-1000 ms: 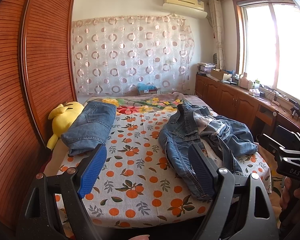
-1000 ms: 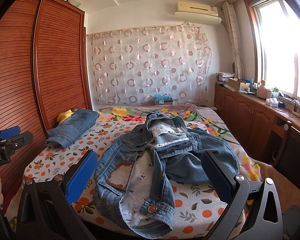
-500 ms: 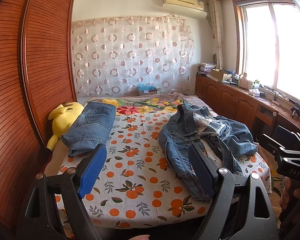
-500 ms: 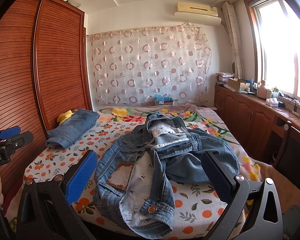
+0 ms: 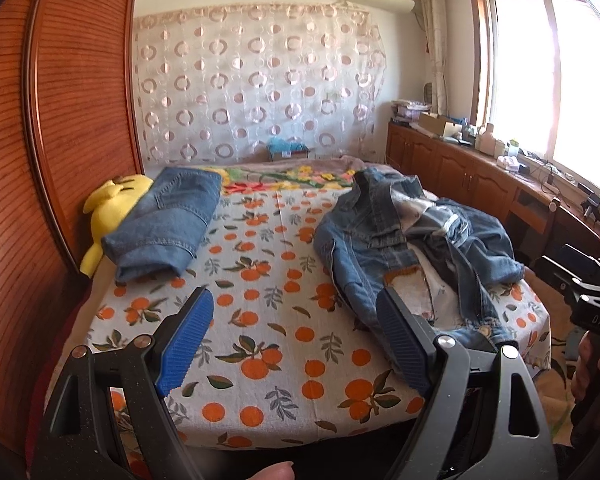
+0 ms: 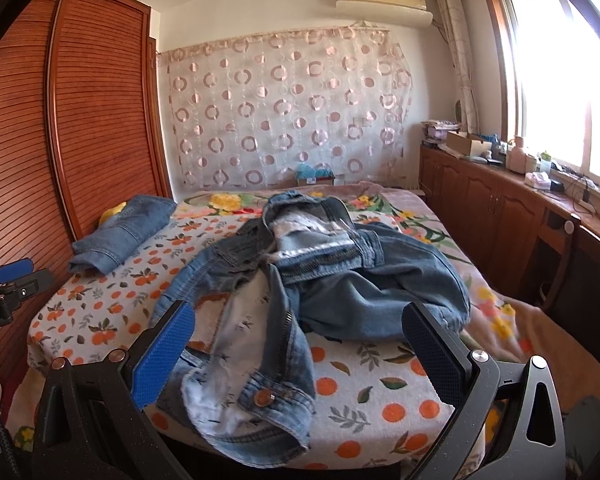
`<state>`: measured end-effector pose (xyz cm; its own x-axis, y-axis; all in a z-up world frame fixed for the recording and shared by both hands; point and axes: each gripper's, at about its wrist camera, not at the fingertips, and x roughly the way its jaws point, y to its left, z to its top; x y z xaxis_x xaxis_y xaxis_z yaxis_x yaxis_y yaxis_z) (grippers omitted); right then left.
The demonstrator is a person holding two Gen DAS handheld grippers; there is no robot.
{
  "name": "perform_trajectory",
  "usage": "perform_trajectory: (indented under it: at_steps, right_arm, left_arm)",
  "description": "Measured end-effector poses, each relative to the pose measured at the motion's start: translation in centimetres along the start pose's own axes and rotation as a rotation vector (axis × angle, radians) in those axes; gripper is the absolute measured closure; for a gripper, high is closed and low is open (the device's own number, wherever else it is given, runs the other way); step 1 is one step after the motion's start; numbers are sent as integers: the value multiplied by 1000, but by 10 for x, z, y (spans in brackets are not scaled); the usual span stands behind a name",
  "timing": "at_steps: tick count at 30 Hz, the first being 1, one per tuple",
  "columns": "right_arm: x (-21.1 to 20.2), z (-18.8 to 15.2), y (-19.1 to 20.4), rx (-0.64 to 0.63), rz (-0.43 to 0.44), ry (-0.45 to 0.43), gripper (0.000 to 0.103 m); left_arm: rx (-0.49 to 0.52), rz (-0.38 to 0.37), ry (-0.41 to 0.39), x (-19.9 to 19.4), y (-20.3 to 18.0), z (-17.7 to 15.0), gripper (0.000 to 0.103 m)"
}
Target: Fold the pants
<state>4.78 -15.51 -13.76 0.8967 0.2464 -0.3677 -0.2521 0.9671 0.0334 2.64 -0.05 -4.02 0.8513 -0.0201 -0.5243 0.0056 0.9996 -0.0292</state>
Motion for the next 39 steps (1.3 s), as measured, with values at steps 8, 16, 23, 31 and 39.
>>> perform_trajectory:
  at_steps: [8, 16, 23, 31, 39]
  right_arm:
    - [3, -3, -7, 12, -4, 59, 5]
    - [3, -6, -12, 9, 39, 145, 29]
    - [4, -7, -20, 17, 130, 243, 42]
    - [-17, -14, -18, -37, 176, 296, 44]
    - [-22, -23, -30, 11, 272, 354, 79]
  left_arm:
    - [30, -26, 58, 28, -5, -8, 19]
    - [65, -89, 111, 52, -14, -13, 25]
    - [110, -157, 140, 68, -29, -6, 33]
    - [116, -175, 165, 85, -32, -3, 36]
    - [137, -177, 179, 100, -33, 2, 36]
